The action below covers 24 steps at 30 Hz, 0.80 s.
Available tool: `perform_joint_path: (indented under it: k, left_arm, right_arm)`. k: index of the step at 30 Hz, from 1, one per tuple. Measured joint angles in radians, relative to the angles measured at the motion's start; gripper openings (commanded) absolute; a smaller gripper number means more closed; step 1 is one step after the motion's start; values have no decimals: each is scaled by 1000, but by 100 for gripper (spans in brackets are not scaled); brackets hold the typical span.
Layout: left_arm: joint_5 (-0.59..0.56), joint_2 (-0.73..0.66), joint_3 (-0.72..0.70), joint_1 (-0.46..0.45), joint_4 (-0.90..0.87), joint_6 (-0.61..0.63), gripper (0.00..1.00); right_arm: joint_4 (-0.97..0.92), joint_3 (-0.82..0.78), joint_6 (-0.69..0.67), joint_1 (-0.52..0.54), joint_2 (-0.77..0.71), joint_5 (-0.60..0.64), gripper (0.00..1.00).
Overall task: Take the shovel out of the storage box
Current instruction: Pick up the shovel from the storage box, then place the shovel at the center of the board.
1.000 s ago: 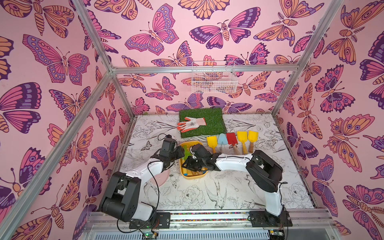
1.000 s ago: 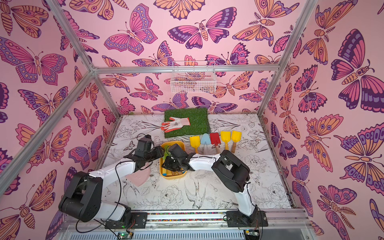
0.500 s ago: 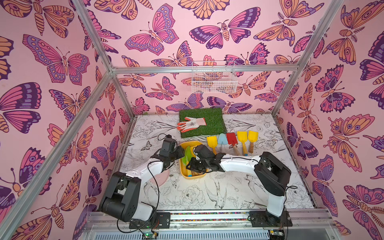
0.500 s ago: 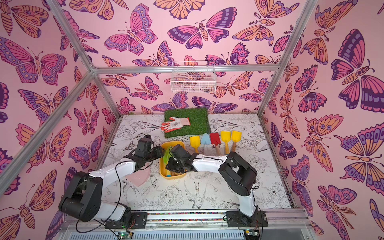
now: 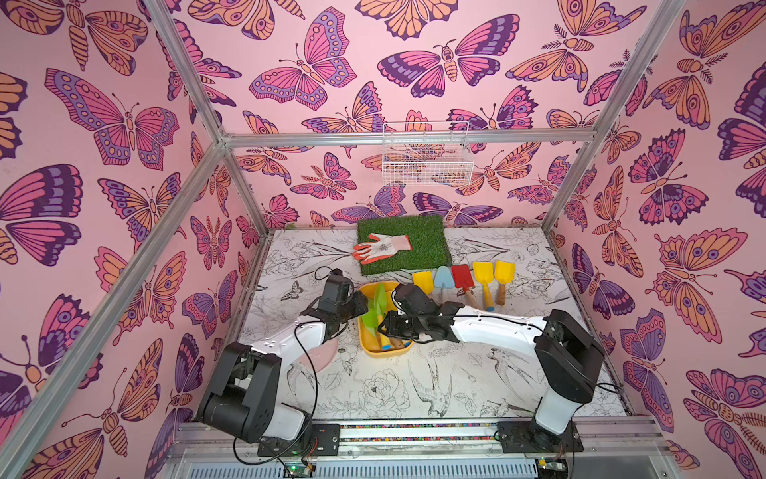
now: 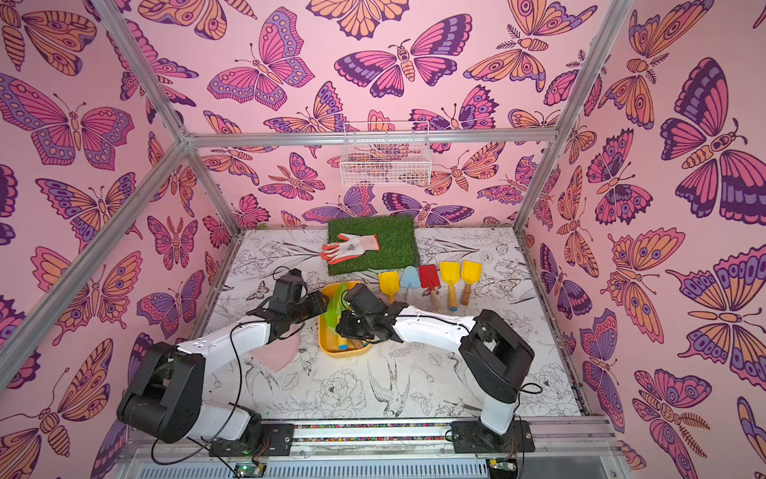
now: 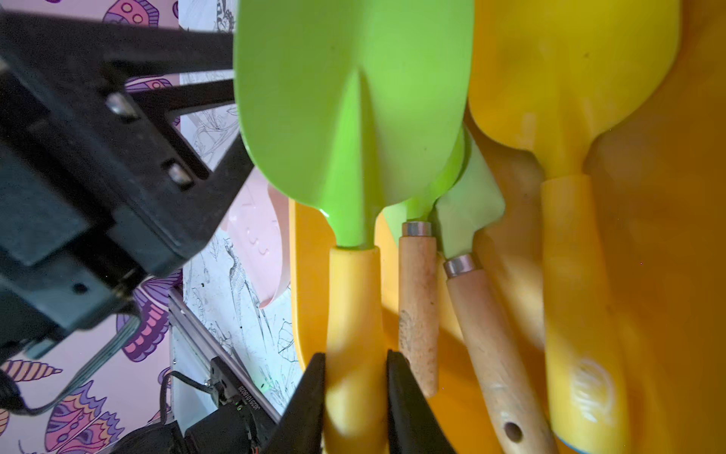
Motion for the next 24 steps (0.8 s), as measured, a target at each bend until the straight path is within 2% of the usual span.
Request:
perform_joint_path:
  k: [7,15,24]
  left_arm:
    - [0,0,0,0,0,0,48]
    - [0,0,0,0,0,0,48]
    - [0,3,1,0,0,0,48]
  right_arm:
    - [-137,3,-106,0,-90,103,6]
    - [-289,35,-227,-14,-126,179,6]
    - [-417,37,-312,-121,-254,242,6]
